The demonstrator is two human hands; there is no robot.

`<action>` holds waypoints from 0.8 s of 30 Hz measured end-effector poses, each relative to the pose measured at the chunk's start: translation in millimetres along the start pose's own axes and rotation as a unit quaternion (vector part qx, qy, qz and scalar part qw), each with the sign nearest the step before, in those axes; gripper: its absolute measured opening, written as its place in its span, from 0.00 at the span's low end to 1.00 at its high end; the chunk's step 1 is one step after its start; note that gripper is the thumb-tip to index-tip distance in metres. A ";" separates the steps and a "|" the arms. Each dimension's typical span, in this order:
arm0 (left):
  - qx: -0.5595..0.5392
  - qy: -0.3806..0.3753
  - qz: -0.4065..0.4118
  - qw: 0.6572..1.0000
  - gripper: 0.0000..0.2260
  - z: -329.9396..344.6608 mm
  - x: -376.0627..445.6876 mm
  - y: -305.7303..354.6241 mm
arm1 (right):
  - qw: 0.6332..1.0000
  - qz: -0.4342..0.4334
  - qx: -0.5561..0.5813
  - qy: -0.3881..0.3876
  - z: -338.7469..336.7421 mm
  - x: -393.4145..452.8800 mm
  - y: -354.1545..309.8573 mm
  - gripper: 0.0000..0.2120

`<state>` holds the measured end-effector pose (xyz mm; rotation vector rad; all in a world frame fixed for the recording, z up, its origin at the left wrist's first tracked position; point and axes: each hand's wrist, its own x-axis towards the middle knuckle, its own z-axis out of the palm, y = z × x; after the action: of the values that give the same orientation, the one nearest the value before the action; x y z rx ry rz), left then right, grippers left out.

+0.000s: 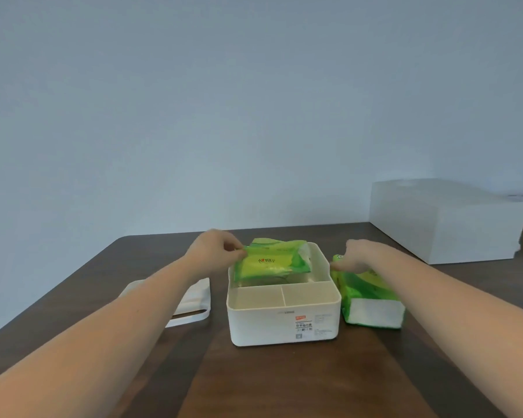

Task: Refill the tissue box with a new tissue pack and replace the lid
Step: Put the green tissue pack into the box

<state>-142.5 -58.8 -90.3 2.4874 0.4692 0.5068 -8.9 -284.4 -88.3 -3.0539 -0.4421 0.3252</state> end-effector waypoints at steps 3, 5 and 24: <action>-0.091 0.033 -0.017 0.995 0.07 -10.5 4.8 9.0 | 0.999 0.009 0.007 -0.032 8.3 0.7 4.4 0.43; -0.133 0.056 -0.016 0.989 0.08 -16.3 7.6 14.1 | 0.999 0.016 0.016 -0.046 12.8 4.2 5.9 0.47; -0.116 0.247 -0.085 0.958 0.11 13.4 64.4 -27.3 | 0.986 0.033 0.158 0.050 21.3 38.4 27.1 0.44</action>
<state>-86.7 -15.8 -100.3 2.0612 0.7592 1.0558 30.1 -299.4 -118.7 -2.7629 -0.2569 0.2173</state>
